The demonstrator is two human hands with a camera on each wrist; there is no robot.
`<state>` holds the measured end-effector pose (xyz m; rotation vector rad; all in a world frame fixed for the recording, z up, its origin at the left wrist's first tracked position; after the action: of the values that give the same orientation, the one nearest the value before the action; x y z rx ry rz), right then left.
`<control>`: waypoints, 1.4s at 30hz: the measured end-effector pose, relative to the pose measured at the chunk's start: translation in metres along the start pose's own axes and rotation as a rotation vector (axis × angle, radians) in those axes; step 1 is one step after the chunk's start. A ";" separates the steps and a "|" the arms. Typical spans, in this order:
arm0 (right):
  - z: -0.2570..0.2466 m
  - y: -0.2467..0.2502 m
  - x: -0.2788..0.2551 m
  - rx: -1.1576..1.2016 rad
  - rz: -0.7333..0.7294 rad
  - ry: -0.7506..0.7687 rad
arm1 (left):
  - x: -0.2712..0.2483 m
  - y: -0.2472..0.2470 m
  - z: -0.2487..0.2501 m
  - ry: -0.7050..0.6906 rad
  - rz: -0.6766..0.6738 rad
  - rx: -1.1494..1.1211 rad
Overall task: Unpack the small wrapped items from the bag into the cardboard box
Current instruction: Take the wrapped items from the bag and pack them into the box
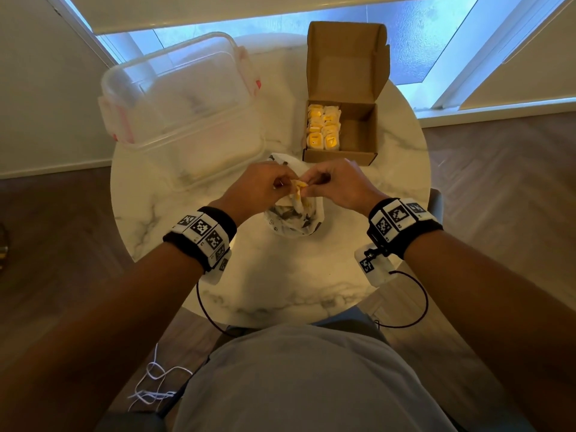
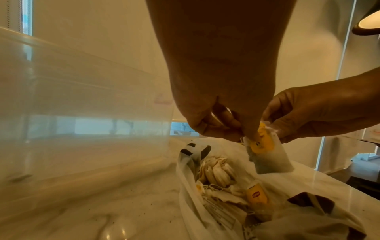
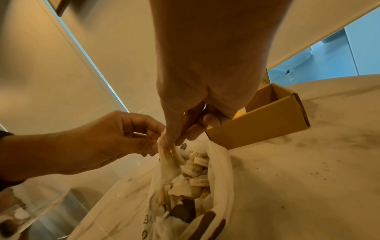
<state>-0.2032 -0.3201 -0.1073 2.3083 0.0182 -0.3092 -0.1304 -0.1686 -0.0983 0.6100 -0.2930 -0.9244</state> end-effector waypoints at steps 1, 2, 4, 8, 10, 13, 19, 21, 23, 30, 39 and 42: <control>0.000 0.000 0.000 0.017 -0.014 0.004 | 0.001 -0.001 0.001 -0.007 -0.007 0.017; 0.000 0.000 0.000 0.032 -0.025 0.008 | 0.002 -0.002 0.001 -0.012 -0.007 0.026; 0.003 0.002 -0.001 0.058 -0.023 0.009 | 0.004 -0.003 0.001 -0.019 0.003 0.020; 0.013 0.007 -0.001 0.034 0.046 -0.027 | 0.008 -0.006 0.000 0.012 0.018 0.014; 0.018 0.006 -0.002 0.045 0.040 -0.050 | 0.010 -0.007 0.000 0.022 0.027 0.018; 0.019 -0.001 -0.005 0.075 -0.024 -0.012 | 0.011 -0.008 0.000 0.033 0.040 0.016; 0.021 -0.010 0.001 -0.026 -0.013 0.012 | 0.016 -0.011 -0.005 0.098 0.066 -0.028; 0.020 -0.010 0.005 -0.038 0.032 0.026 | 0.017 -0.012 -0.006 0.109 0.077 -0.045; 0.020 -0.010 0.008 -0.052 0.047 0.027 | 0.018 -0.012 -0.007 0.130 0.088 -0.049; 0.025 0.000 0.015 -0.073 0.050 -0.006 | 0.009 -0.010 -0.010 0.227 0.095 -0.185; 0.027 -0.001 0.016 0.009 0.016 -0.074 | 0.002 0.004 -0.010 0.258 0.152 -0.349; 0.019 -0.006 0.014 0.042 -0.028 -0.031 | 0.004 0.005 -0.010 0.263 0.165 -0.363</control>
<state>-0.1943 -0.3314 -0.1272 2.3466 0.0285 -0.3632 -0.1199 -0.1658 -0.1035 0.3590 0.0613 -0.7059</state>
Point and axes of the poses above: each hand's wrist, its own x-axis towards the middle knuckle, its own y-axis out of the back of the hand, z = x × y, the point moved 6 cm from there along x, towards the middle knuckle, and after that the axes turned 14 degrees about -x, right-handed, at the moved point
